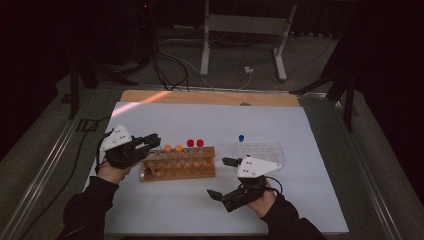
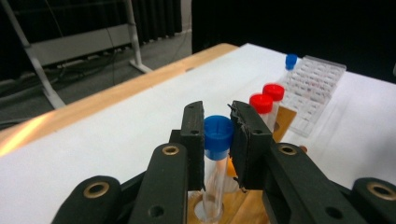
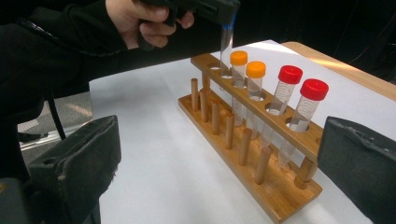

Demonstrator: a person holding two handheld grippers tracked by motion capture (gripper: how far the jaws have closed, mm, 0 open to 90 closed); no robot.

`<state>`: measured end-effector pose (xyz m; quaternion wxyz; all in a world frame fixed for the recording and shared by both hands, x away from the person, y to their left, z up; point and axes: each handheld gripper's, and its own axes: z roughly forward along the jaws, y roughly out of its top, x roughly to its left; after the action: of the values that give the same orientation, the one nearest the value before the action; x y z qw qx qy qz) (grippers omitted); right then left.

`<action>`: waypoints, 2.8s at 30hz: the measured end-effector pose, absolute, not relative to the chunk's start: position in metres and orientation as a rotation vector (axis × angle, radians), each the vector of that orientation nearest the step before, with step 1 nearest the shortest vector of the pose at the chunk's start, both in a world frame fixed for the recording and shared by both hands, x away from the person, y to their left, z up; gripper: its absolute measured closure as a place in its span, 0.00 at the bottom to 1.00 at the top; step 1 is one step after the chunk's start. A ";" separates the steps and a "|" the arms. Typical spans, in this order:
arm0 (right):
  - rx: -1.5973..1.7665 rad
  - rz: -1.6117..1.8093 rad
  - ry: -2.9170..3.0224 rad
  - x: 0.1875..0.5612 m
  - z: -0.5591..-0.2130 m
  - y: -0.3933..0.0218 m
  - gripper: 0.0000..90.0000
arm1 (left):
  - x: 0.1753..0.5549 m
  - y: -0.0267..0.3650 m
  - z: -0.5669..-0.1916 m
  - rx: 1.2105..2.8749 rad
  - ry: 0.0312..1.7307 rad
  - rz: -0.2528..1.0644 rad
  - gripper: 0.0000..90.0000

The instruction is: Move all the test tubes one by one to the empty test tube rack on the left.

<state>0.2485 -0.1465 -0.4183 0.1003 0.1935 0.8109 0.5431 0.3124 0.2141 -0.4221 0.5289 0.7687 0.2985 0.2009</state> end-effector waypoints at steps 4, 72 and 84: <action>0.573 1.606 2.397 0.248 -0.418 -0.147 0.00 | 0.313 0.212 -0.428 1.848 0.717 0.466 0.86; 0.848 1.396 2.168 0.314 -0.417 -0.212 0.00 | 0.291 0.206 -0.406 1.814 0.570 0.264 0.02; 0.991 1.240 2.235 0.339 -0.447 -0.212 0.15 | 0.292 0.206 -0.407 1.824 0.574 0.260 0.02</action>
<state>0.3387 -0.2118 -0.4465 0.1988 0.3542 0.7990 0.4435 0.2919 0.2059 -0.4065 0.5697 0.7768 0.2443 0.1108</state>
